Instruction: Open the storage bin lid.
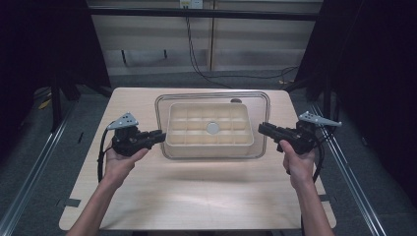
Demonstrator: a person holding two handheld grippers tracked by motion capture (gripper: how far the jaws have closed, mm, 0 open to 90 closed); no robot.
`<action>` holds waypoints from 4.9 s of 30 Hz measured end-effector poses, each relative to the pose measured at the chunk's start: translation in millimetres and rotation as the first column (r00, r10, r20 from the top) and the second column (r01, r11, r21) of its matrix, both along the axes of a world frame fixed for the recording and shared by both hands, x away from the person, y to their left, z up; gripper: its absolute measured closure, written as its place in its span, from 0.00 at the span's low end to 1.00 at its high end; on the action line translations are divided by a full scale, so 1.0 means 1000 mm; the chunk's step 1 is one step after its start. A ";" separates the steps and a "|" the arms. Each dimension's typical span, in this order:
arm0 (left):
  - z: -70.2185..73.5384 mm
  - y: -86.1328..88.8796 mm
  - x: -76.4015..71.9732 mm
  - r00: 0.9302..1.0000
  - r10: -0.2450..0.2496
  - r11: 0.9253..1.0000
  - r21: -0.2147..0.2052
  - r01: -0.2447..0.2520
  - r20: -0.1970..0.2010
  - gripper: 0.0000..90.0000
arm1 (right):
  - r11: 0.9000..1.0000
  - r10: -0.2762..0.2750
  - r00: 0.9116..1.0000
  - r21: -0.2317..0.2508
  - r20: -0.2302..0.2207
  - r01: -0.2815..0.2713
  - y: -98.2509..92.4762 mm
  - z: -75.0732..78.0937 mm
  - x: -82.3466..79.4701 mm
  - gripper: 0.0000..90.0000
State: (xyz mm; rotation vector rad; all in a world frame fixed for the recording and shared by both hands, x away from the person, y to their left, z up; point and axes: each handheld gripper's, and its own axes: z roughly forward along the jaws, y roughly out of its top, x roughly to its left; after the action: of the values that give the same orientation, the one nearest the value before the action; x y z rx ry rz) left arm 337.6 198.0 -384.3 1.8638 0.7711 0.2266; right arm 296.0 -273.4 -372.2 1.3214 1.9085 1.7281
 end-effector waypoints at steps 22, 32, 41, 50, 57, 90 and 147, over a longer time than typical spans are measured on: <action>-0.002 0.007 -0.022 1.000 -0.015 1.000 0.014 0.015 0.002 0.85 | 0.999 0.009 0.999 -0.039 -0.032 -0.010 0.008 -0.009 -0.024 0.81; -0.009 0.015 -0.031 1.000 -0.004 0.999 0.046 0.005 -0.007 0.85 | 0.996 0.032 0.998 -0.075 -0.061 -0.037 0.018 -0.016 -0.031 0.81; -0.019 0.017 -0.041 0.999 -0.019 0.998 0.057 0.021 -0.031 0.85 | 0.994 0.032 0.996 -0.098 -0.087 -0.040 0.021 -0.025 -0.043 0.81; -0.027 0.011 -0.048 0.998 -0.045 0.996 0.078 0.049 -0.048 0.85 | 0.994 0.026 0.993 -0.100 -0.118 -0.038 0.017 -0.039 -0.056 0.81; -0.032 0.011 -0.059 0.997 -0.049 0.994 0.089 0.055 -0.066 0.84 | 0.994 0.028 0.992 -0.097 -0.125 -0.040 0.014 -0.041 -0.066 0.81; -0.053 0.016 -0.092 0.983 -0.090 0.984 0.135 0.113 -0.162 0.84 | 0.994 0.055 0.978 -0.087 -0.201 -0.073 0.020 -0.072 -0.097 0.81; -0.100 0.009 -0.063 0.935 -0.072 0.967 0.207 0.151 -0.348 0.65 | 0.960 -0.026 0.918 -0.266 -0.395 -0.087 0.037 -0.121 -0.067 0.56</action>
State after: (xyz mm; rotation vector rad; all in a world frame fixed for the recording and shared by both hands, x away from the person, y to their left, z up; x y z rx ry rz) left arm 274.9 206.7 -484.7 2.1952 0.8956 -0.0859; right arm 229.0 -236.4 -492.7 1.6250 2.2941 1.2030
